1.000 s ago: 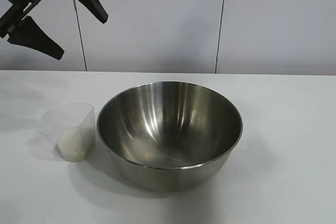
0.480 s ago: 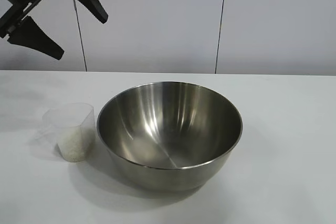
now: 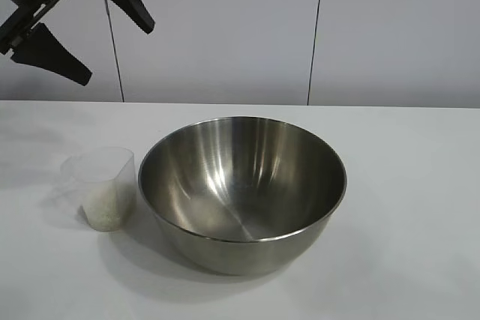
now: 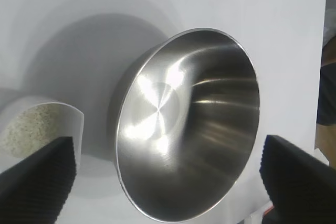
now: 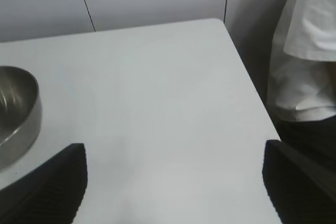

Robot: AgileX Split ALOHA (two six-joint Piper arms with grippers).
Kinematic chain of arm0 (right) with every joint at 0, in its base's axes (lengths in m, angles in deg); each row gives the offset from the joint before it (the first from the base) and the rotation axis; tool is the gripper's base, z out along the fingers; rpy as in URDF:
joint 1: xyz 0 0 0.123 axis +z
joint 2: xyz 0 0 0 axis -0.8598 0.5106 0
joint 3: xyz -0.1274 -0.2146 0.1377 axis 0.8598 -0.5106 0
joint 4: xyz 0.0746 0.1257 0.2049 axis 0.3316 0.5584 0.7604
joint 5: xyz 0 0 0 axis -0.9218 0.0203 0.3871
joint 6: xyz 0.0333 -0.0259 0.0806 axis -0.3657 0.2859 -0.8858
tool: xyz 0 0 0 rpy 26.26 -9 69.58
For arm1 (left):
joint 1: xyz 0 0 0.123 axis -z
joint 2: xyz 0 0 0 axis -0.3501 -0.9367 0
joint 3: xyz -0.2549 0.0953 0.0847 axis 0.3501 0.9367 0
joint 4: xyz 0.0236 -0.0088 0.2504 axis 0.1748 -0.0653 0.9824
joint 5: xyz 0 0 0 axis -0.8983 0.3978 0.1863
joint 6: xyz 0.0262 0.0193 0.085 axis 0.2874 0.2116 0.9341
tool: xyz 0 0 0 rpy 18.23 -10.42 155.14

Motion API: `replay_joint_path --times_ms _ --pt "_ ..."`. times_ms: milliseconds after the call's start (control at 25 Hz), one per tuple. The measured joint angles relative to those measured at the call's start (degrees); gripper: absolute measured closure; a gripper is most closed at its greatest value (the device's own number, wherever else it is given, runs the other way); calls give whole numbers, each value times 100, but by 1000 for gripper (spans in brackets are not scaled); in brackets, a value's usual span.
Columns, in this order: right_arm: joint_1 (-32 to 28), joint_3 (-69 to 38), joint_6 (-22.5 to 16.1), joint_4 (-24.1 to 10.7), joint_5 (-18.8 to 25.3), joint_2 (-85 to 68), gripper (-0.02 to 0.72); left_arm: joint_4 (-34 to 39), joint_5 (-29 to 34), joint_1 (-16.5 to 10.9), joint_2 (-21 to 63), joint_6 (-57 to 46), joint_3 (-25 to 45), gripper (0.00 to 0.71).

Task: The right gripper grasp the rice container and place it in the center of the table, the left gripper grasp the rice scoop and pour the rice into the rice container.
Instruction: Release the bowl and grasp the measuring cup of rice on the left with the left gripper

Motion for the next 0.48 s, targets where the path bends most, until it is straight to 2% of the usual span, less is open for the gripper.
replay_joint_path --times_ms 120,280,480 --pt "0 -510 26 89 -57 6 82 0 0 0 0 0 0 25" --pt "0 -600 114 184 -367 12 82 0 -22 0 0 0 0 25" --pt "0 -600 132 373 -413 12 82 0 -42 0 0 0 0 25"
